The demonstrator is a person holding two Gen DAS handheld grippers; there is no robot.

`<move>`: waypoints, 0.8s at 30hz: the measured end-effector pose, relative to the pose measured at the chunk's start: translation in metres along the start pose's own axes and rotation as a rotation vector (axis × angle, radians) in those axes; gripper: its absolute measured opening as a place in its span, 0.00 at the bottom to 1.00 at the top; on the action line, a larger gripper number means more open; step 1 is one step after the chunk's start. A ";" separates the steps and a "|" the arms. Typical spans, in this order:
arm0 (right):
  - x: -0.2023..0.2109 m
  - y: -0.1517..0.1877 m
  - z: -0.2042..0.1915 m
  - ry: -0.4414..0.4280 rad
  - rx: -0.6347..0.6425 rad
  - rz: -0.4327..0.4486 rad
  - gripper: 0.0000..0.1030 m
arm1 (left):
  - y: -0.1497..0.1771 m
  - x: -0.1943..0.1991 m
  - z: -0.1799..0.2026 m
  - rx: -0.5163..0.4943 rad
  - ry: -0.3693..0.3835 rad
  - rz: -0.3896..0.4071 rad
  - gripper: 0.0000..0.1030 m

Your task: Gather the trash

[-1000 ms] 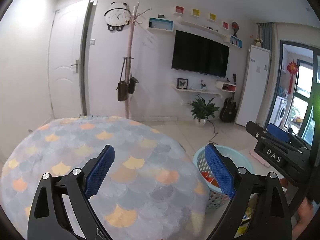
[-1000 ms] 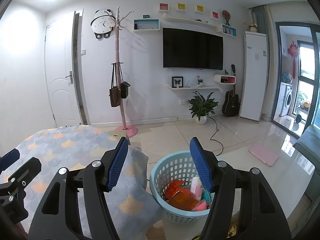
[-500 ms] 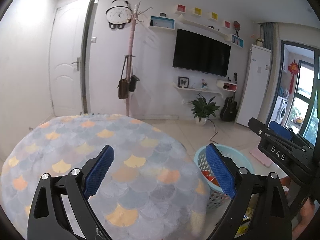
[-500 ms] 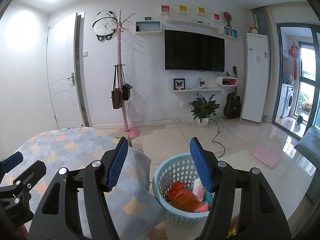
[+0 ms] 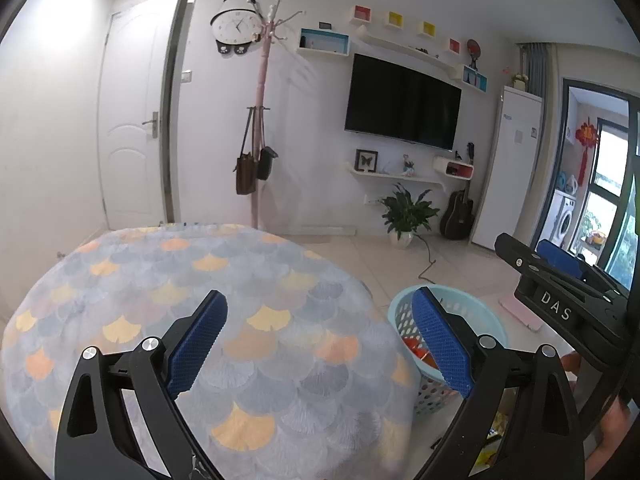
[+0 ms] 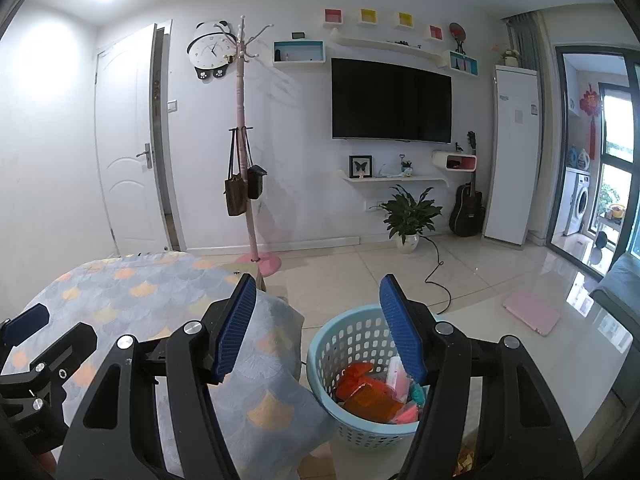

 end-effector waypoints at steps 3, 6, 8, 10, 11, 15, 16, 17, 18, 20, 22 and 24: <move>-0.001 0.001 -0.001 -0.002 -0.003 -0.008 0.59 | 0.002 -0.001 -0.001 -0.002 0.000 -0.004 0.89; -0.003 0.003 -0.001 -0.004 -0.005 -0.013 0.59 | 0.003 -0.001 -0.002 -0.002 0.000 -0.007 0.89; -0.004 0.003 -0.001 -0.004 -0.006 -0.016 0.59 | 0.003 -0.001 -0.002 -0.003 -0.001 -0.008 0.89; -0.004 0.004 -0.001 -0.006 -0.006 -0.018 0.59 | 0.004 -0.001 -0.003 -0.003 -0.001 -0.008 0.89; -0.004 0.004 -0.001 -0.006 -0.005 -0.019 0.59 | 0.003 -0.001 -0.003 -0.003 -0.002 -0.007 0.89; -0.005 0.004 -0.001 -0.006 -0.006 -0.020 0.59 | 0.002 -0.001 0.000 -0.003 -0.002 -0.009 0.89; -0.005 0.004 -0.001 -0.005 -0.006 -0.020 0.59 | 0.003 -0.001 -0.001 -0.003 -0.001 -0.011 0.89; -0.005 0.004 -0.001 -0.006 -0.007 -0.020 0.59 | 0.003 -0.001 -0.001 -0.004 -0.001 -0.013 0.89; -0.005 0.005 -0.002 -0.006 -0.007 -0.021 0.59 | 0.004 -0.001 0.000 -0.004 -0.001 -0.015 0.89; -0.005 0.007 -0.004 -0.008 -0.007 -0.024 0.59 | 0.006 0.000 -0.001 -0.004 -0.001 -0.017 0.89; -0.006 0.008 -0.006 -0.009 -0.008 -0.027 0.59 | 0.006 0.000 -0.001 -0.004 0.000 -0.016 0.89; -0.006 0.010 -0.006 -0.012 -0.008 -0.029 0.59 | 0.005 0.000 0.000 -0.004 -0.001 -0.015 0.89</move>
Point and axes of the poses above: each gripper's, at about its wrist camera, not at the fingertips, and x roughly against the way its jaws point, z to its right, y to its underside, the point moved 6 cm from there along -x, roughly the way its jaws point, and after that the axes turned 7 degrees about z, right-handed, at the moved point
